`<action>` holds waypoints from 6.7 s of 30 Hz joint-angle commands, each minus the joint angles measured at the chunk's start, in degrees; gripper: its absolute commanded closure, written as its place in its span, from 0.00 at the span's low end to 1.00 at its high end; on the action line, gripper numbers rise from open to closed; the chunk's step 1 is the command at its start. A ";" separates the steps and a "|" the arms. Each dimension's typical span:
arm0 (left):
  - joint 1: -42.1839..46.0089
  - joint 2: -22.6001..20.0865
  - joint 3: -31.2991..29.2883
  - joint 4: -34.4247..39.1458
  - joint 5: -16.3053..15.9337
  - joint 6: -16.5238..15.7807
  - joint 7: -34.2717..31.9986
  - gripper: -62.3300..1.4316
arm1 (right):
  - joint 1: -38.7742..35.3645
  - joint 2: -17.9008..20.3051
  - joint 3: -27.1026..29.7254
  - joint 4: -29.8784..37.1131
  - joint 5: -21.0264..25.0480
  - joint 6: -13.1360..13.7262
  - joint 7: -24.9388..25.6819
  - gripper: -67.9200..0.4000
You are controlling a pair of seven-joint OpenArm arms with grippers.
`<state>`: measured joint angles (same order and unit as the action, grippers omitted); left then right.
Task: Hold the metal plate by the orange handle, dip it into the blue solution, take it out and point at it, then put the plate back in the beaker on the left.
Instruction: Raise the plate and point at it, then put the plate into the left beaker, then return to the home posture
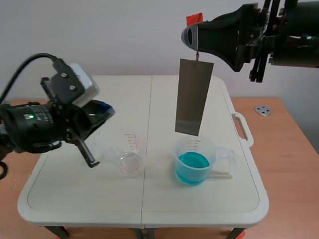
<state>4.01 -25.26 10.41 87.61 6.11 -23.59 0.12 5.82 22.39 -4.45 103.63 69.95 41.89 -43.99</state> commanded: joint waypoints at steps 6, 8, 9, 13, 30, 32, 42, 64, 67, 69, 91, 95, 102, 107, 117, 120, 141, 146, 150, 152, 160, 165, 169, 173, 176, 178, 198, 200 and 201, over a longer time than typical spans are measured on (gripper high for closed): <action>18.99 -5.68 -14.88 10.49 -0.96 8.46 -3.15 0.93 | 1.20 0.13 0.31 0.94 1.51 0.83 1.42 0.98; 25.20 -6.56 -19.21 11.39 -0.96 11.56 -3.85 0.93 | 1.68 0.07 0.13 0.94 1.46 0.83 1.46 0.98; 28.24 -6.78 -21.22 11.43 -0.98 13.14 -4.33 0.93 | 2.16 -0.02 -0.13 0.92 1.44 0.83 1.46 0.98; 40.44 -6.84 -27.47 11.26 -2.99 19.17 -5.29 0.93 | 4.52 -0.04 -1.95 0.87 1.44 0.83 1.46 0.98; 60.26 -3.06 -21.88 -4.87 -12.76 19.32 -12.44 0.93 | 13.64 -6.03 -10.86 -2.21 -1.62 0.83 1.88 0.98; 59.84 -3.04 -19.45 -7.10 -12.74 19.19 -12.81 0.93 | 14.36 -7.19 -11.89 -2.49 -2.80 0.83 1.88 0.98; 54.69 -3.08 -9.86 -15.28 -12.52 19.12 -12.20 0.93 | 18.25 -12.46 -15.02 -7.91 -6.19 0.59 1.90 0.98; 50.07 -3.21 -5.16 -21.44 -12.55 17.84 -10.84 0.93 | 20.98 -21.35 -19.74 -19.69 -15.26 0.63 2.60 0.98; 50.07 -3.19 -5.16 -22.12 -12.55 17.86 -10.86 0.93 | 20.98 -22.05 -19.74 -20.74 -16.04 0.66 2.82 0.98; 50.07 -3.19 -5.16 -22.45 -12.55 17.86 -10.86 0.93 | 20.98 -22.12 -19.76 -21.31 -16.44 0.83 3.04 0.98; 50.05 -3.19 -5.16 -24.92 -12.55 17.86 -11.06 0.93 | 20.94 -22.10 -21.62 -30.42 -21.05 0.83 8.17 0.98; 50.07 -3.19 -5.16 -24.94 -12.55 17.86 -11.04 0.93 | 20.85 -22.14 -21.70 -32.00 -21.62 0.83 8.90 0.98; 50.07 -3.19 -5.16 -24.94 -12.55 17.86 -11.04 0.93 | 20.85 -22.10 -24.04 -34.56 -22.25 0.83 10.25 0.98; 50.07 -3.19 -5.16 -24.94 -12.55 17.86 -11.04 0.93 | 20.83 -22.12 -25.90 -36.35 -23.47 0.83 12.41 0.98; 50.07 -3.19 -5.16 -24.94 -12.55 17.86 -10.82 0.93 | 20.83 -22.10 -28.63 -40.52 -25.90 0.83 15.67 0.98; 50.07 -3.19 -5.16 -24.94 -12.55 17.86 -10.82 0.93 | 20.83 -22.10 -28.63 -41.33 -27.43 0.83 16.33 0.98; 50.07 -3.19 -5.16 -24.94 -12.52 17.86 -10.82 0.93 | 20.83 -21.92 -28.61 -41.46 -30.95 0.83 16.26 0.98; 50.07 -3.19 -5.16 -24.94 -12.52 17.86 -10.82 0.93 | 20.85 -21.92 -28.61 -41.46 -30.95 0.83 16.28 0.98; 50.07 -3.19 -5.16 -24.94 -12.52 17.86 -10.80 0.93 | 20.85 -21.90 -28.50 -41.46 -30.95 0.83 16.26 0.98; 50.07 -3.19 -5.16 -24.94 -12.52 17.86 -10.80 0.93 | 20.85 -21.90 -28.50 -41.46 -30.95 0.83 16.28 0.98; 50.07 -3.19 -5.16 -24.94 -12.52 17.86 -10.82 0.93 | 20.87 -21.90 -27.30 -41.46 -30.95 0.83 16.26 0.86; 50.07 -3.19 -5.16 -24.94 -12.52 17.86 -10.82 0.93 | 20.87 -21.90 -26.23 -41.46 -30.95 0.83 16.31 0.53; 50.07 -3.19 -5.16 -24.94 -12.50 17.86 -10.82 0.84 | 20.87 -21.90 -26.21 -41.46 -30.97 0.68 16.31 0.12; 50.07 -3.21 -5.16 -24.94 -10.91 17.88 -10.86 0.09 | 20.87 -21.90 -26.21 -41.46 -31.06 -2.78 16.28 0.02; 50.07 -3.19 -5.16 -24.94 -11.06 17.90 -10.86 0.00 | 20.87 -21.92 -26.21 -41.46 -32.37 -3.10 16.28 0.02; 50.07 -3.19 -5.16 -24.94 -11.06 17.90 -10.84 0.00 | 20.87 -21.90 -26.21 -41.46 -32.83 -3.10 16.28 0.02; 47.89 -3.19 -6.78 -24.06 -11.58 17.90 -12.02 0.00 | 15.26 -12.22 -21.92 -26.27 -33.79 -5.18 19.98 0.02; 48.30 -3.19 -8.44 -22.40 -13.62 18.14 -12.83 0.00 | 11.96 -9.97 -20.63 -20.48 -33.81 -6.32 19.96 0.02; 48.65 -3.19 -9.60 -21.29 -14.58 18.14 -13.40 0.00 | 10.12 -8.94 -19.89 -17.62 -34.03 -7.06 19.96 0.02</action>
<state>51.75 -28.23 2.26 64.23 -7.94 -5.61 -12.23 16.88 12.97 -24.80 84.49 35.35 35.24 -24.77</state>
